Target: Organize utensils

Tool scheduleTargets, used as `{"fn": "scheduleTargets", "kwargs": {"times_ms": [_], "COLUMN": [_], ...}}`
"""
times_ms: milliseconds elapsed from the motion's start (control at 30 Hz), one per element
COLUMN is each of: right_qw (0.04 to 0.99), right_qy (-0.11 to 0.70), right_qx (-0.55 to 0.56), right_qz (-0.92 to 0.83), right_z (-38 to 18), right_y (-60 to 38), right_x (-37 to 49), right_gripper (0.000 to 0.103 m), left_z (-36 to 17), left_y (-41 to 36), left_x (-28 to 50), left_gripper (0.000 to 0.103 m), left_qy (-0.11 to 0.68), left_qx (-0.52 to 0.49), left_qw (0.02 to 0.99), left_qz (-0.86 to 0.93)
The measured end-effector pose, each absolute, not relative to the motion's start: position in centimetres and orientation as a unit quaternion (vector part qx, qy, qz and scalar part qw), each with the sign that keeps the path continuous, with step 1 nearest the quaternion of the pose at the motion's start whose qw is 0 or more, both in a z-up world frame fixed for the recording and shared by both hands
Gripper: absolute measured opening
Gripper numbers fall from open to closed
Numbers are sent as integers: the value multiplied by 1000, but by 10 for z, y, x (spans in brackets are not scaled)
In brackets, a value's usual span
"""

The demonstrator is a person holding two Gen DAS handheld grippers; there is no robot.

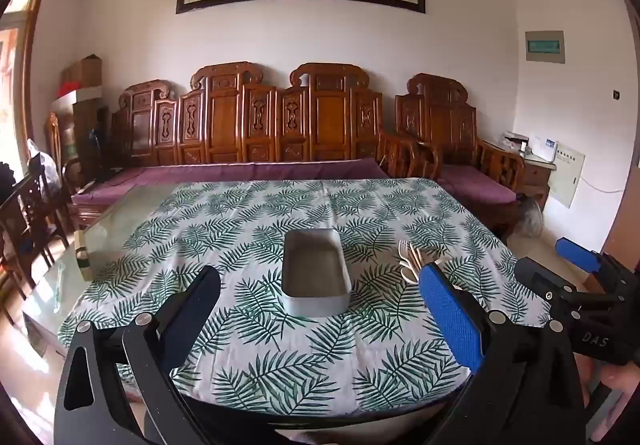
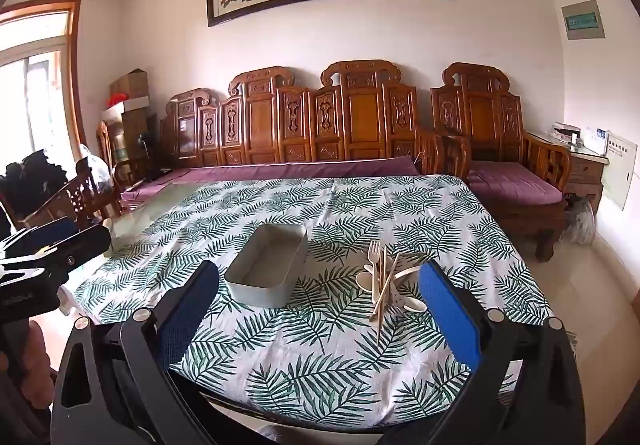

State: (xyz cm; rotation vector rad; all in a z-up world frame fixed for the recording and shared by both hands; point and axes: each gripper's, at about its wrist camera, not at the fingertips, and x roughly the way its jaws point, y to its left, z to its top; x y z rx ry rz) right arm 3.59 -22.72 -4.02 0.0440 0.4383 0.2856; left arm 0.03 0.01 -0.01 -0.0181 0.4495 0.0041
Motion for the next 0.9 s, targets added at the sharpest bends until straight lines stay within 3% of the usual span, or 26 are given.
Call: {"fn": "scheduleTargets", "kwargs": {"times_ms": [900], "right_qw": [966], "right_qy": [216], "right_qx": [22], "right_qz": [142], "right_z": [-39], "right_y": [-228], "right_x": [35], "right_gripper": [100], "left_z": [2], "left_y": [-1], "left_x": [-1], "left_gripper": [97], "left_qy": [218], "left_qx": [-10], "left_qw": [976], "left_qz": [2]}}
